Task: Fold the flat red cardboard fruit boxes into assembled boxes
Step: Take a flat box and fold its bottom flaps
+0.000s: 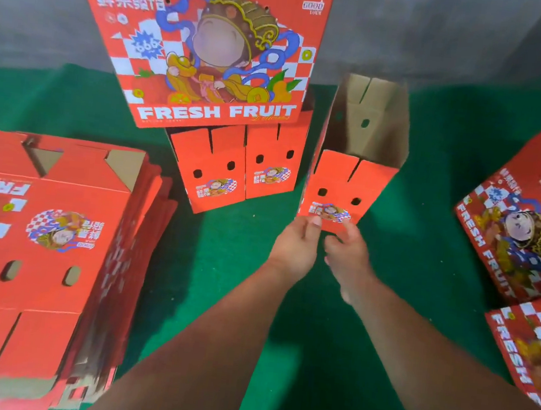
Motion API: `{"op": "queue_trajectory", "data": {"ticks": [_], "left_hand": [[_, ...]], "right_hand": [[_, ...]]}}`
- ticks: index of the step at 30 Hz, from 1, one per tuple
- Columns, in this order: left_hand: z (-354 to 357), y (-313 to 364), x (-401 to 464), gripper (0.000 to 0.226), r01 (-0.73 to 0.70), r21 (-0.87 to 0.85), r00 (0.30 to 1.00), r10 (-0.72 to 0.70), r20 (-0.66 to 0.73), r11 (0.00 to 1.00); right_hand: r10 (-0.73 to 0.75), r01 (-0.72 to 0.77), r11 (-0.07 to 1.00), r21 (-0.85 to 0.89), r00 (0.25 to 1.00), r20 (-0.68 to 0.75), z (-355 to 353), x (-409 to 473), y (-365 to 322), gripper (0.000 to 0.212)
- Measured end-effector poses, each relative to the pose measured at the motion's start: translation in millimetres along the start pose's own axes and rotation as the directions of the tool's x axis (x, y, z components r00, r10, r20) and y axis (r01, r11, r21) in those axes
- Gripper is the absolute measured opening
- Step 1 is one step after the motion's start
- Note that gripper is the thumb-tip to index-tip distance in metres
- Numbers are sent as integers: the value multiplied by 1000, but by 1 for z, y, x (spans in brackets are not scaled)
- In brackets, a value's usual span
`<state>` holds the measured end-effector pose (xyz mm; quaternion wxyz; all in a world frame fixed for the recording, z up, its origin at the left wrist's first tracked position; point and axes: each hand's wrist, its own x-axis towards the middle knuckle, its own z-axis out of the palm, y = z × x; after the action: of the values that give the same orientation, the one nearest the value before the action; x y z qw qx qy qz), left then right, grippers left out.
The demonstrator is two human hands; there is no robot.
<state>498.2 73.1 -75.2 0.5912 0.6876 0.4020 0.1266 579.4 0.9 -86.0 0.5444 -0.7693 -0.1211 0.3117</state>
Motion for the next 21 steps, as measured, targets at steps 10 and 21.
{"op": "queue_trajectory", "data": {"ticks": [10,21], "left_hand": [[-80,-24,-109,24,-107,84,971,122,-204,991],[-223,-120,-249,64,394,733,879,4,-476,554]], "right_hand": [[-162,171,985,-7,948,275,74,-116,-5,55],[96,-7,987,-159,824,558,156,-255,4,62]]}}
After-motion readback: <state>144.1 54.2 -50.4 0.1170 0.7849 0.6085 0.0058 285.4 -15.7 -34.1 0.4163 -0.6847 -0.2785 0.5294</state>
